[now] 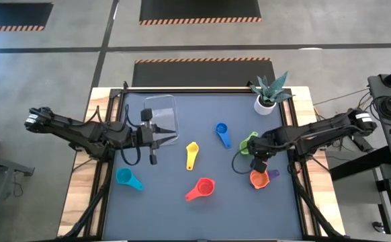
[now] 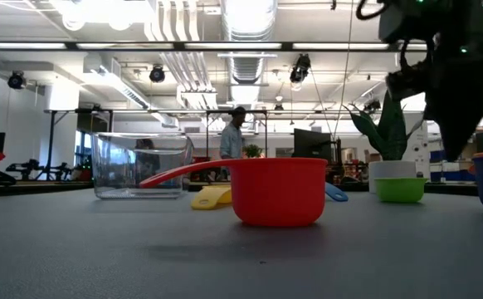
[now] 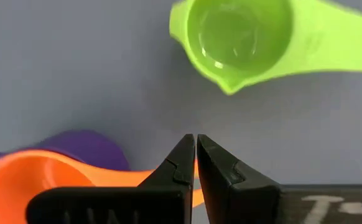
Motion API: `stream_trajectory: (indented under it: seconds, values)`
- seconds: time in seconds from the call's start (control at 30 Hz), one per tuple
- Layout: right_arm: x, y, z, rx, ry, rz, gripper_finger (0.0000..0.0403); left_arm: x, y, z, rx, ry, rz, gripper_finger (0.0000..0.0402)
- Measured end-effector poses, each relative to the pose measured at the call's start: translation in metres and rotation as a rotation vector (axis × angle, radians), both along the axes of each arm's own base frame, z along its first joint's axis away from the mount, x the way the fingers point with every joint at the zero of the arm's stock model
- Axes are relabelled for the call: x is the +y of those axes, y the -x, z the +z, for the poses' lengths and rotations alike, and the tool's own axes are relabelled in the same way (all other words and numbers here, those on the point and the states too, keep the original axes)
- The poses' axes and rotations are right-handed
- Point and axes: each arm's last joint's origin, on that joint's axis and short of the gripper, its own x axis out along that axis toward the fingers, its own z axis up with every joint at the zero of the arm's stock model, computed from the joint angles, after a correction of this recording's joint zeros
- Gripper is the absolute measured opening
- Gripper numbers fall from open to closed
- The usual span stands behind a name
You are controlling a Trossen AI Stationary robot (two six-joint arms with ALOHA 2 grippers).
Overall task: Nest measuring cups in basket
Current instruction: Stack the orange measuring cup on top of the violet measuring cup
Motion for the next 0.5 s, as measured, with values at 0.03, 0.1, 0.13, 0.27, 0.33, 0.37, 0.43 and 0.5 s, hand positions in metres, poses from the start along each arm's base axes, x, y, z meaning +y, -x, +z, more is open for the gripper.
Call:
stream_trajectory:
  seconds: [0.03,0.1,0.13,0.27,0.33,0.37,0.43,0.5]
  values:
    - [0.0008,0.0007,-0.0026,0.012,0.001,0.001,0.0009,0.0,0.0,0.0,0.0,0.0,0.0,0.0045]
    - [0.0015,0.0017,-0.0077,0.034,0.003,-0.002,0.0009,0.0,0.0,0.0,0.0,0.0,0.0,0.0045]
    - [0.0014,0.0019,-0.0094,0.042,0.004,-0.004,0.0009,0.0,0.0,0.0,0.0,0.0,0.0,0.0045]
    - [0.0016,0.0016,-0.0109,0.049,0.001,-0.003,0.0009,0.0,0.0,0.0,-0.001,0.002,0.0,0.0045]
    - [0.0018,0.0017,-0.0109,0.052,-0.008,-0.003,0.0009,0.0,0.0,0.0001,-0.002,0.003,0.0,0.0045]
    - [0.0021,0.002,-0.0108,0.055,-0.019,-0.002,0.0009,0.0,0.0,0.0001,-0.002,0.003,0.0,0.0045]
    - [0.0025,0.003,-0.0109,0.067,-0.036,-0.004,0.0009,0.0,-0.0001,0.0001,-0.001,0.003,0.0,0.0045]
    - [0.003,0.0036,-0.011,0.077,-0.056,-0.006,0.0009,0.0,-0.0001,0.0,-0.001,0.003,0.0,0.0045]
